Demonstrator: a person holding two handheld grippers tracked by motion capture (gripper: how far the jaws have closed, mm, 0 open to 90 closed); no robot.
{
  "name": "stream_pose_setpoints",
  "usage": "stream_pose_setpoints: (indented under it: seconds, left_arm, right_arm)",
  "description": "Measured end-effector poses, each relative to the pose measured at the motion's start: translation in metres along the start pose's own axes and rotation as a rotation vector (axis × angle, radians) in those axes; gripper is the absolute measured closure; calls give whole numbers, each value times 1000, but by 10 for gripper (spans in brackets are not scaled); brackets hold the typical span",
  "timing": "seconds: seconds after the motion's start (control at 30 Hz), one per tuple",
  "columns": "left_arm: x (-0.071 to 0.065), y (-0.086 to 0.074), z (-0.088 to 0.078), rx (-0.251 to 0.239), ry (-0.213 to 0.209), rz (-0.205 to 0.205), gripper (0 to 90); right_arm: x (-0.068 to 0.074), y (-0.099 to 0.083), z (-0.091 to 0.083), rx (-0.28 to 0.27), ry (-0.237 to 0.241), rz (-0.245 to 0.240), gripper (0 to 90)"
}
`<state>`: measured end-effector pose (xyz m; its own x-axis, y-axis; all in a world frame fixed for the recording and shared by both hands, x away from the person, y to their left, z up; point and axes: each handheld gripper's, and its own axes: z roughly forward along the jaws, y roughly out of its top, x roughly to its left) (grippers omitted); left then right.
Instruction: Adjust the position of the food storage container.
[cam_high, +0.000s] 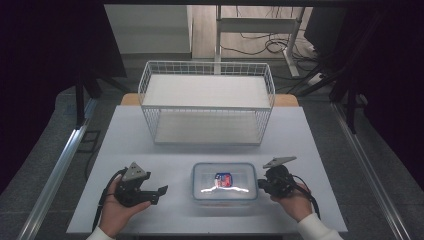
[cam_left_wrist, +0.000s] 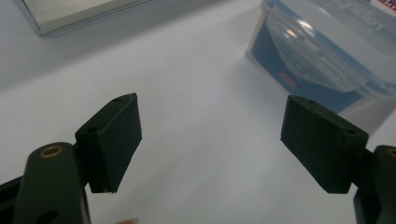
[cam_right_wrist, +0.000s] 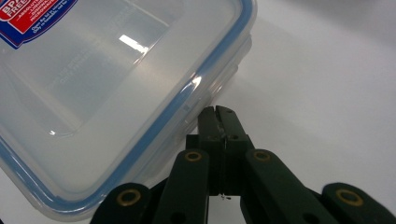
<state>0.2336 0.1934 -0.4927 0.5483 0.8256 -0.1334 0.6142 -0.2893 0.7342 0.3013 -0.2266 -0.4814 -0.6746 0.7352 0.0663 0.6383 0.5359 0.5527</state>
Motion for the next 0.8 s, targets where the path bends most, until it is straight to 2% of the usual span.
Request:
stream_pose_setpoints:
  seconds: [0.17,0.4,0.47,0.53,0.6,0.8]
  left_arm:
    - [0,-1,1,8,0,-3,203]
    - [-1,-2,3,15,4,-4,202]
    - [-1,-2,2,11,6,-7,203]
    - [-1,-2,1,2,7,-13,203]
    - [-1,-3,0,4,7,-15,202]
    - [4,-5,-1,0,16,-22,202]
  right_arm:
    - [13,14,12,-2,12,-41,894]
    - [17,17,16,-13,14,-63,894]
    - [15,16,15,-20,22,-56,893]
    - [11,14,11,-36,4,-52,893]
    - [5,10,4,-61,12,-31,893]
    - [-5,0,-16,-178,32,28,885]
